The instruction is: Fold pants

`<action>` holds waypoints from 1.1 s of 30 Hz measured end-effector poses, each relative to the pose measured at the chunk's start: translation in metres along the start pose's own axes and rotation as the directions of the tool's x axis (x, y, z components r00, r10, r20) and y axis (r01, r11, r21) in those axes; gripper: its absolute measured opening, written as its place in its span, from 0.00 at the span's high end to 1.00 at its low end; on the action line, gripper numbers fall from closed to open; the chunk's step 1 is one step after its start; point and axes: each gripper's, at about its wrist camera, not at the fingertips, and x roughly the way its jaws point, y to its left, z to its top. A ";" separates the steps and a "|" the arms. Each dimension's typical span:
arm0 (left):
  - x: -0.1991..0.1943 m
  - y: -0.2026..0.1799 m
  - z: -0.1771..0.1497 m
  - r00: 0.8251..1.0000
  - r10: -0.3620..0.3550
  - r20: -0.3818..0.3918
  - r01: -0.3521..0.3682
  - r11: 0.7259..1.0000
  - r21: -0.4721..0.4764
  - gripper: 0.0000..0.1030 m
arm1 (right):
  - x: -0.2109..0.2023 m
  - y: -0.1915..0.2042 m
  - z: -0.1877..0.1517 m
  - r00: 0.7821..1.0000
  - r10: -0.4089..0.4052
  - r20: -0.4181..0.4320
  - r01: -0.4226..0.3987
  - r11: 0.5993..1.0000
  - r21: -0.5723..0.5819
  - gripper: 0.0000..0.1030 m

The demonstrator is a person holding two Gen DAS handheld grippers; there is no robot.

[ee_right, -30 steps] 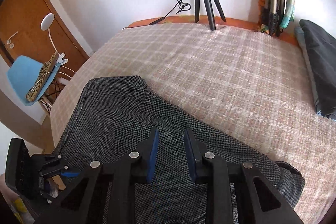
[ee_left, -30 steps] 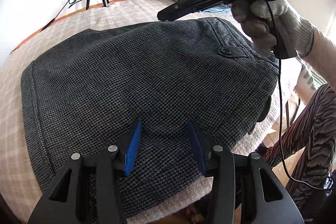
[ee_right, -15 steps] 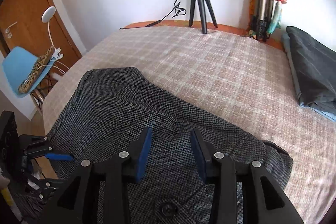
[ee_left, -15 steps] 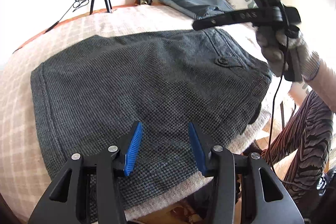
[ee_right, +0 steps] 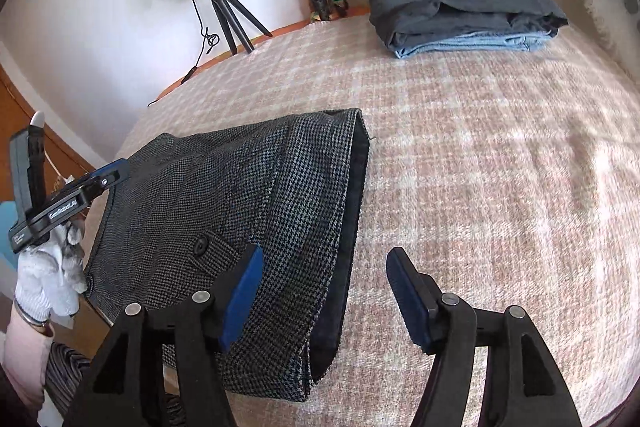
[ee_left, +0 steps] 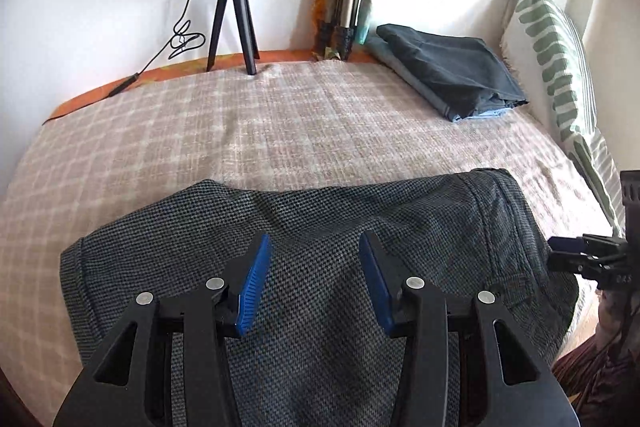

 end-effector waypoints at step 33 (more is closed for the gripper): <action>0.037 -0.029 -0.020 0.995 0.087 -0.043 -0.081 0.989 0.120 0.57 | 0.003 0.006 0.006 0.933 0.355 0.064 -0.360 0.927 0.109 0.87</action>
